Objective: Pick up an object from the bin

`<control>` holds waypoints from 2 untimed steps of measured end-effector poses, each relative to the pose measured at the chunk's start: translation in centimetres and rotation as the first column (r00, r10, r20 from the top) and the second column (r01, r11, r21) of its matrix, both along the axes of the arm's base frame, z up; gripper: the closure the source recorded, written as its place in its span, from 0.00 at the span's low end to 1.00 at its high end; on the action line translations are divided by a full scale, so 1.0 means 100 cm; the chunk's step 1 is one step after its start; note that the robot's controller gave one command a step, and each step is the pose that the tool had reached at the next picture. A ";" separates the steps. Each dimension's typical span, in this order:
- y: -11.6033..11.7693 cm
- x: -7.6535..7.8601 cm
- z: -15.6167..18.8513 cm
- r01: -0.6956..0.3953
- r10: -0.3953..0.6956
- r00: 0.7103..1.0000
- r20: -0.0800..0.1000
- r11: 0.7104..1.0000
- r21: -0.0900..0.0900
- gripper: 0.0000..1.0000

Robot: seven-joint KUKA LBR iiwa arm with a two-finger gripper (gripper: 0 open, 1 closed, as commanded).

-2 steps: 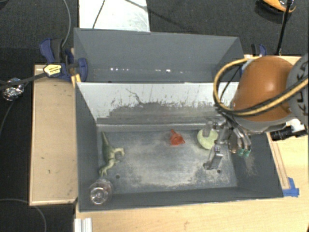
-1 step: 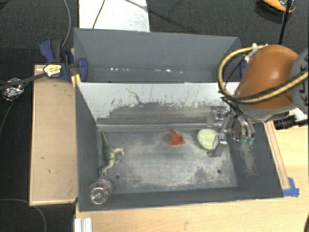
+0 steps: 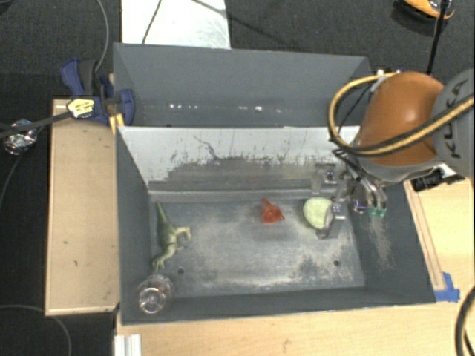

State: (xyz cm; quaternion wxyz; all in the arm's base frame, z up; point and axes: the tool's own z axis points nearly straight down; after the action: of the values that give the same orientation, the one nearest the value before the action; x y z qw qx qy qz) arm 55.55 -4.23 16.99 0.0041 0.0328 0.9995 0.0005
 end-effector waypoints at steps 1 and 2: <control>0.016 0.008 -0.067 0.255 -0.255 0.967 0.008 0.967 0.004 1.00; 0.016 0.008 -0.067 0.255 -0.255 0.967 0.008 0.967 0.004 1.00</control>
Offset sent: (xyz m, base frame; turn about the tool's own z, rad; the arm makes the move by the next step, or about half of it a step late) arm 0.0000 0.0000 0.0000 0.0000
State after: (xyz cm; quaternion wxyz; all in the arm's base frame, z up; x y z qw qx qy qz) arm 56.38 -2.68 10.29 0.0084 0.1610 0.9869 0.0015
